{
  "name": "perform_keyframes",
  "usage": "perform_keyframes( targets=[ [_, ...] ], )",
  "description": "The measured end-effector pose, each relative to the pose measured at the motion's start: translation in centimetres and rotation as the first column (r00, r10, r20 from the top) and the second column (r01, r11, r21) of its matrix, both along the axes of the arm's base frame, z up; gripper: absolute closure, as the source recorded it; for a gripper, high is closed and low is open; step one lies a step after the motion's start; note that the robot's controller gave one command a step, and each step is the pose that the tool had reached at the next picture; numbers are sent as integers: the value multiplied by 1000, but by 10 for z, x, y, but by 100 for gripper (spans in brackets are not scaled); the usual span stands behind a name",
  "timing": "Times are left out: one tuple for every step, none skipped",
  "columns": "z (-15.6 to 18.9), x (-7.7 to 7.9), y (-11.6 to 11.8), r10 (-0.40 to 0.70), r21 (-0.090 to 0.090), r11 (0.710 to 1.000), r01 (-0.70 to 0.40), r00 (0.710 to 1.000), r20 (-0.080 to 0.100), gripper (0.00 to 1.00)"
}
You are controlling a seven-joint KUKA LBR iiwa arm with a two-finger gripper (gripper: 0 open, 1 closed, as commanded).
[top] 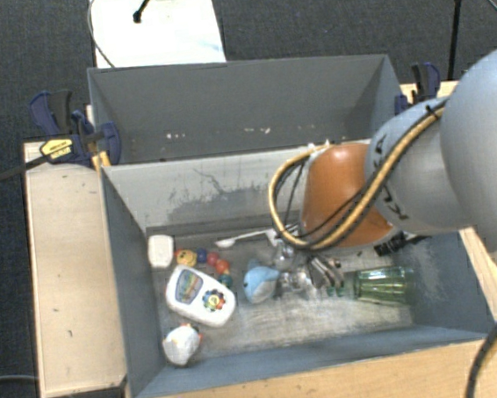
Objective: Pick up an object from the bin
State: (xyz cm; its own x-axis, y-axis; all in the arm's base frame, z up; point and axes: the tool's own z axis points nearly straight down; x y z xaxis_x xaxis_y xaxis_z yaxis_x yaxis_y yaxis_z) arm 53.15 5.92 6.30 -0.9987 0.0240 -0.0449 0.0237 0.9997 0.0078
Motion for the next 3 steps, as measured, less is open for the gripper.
perform_keyframes(
  targets=[
    [2, -1, 0, 4, 0, 1000, -4, 1000, -3, 100],
    [8, -3, -1, 5, -2, 1000, -5, 1000, -20, 100],
    [24, -4, -1, 5, -5, 1000, -5, 999, -38, 100]
  ],
)
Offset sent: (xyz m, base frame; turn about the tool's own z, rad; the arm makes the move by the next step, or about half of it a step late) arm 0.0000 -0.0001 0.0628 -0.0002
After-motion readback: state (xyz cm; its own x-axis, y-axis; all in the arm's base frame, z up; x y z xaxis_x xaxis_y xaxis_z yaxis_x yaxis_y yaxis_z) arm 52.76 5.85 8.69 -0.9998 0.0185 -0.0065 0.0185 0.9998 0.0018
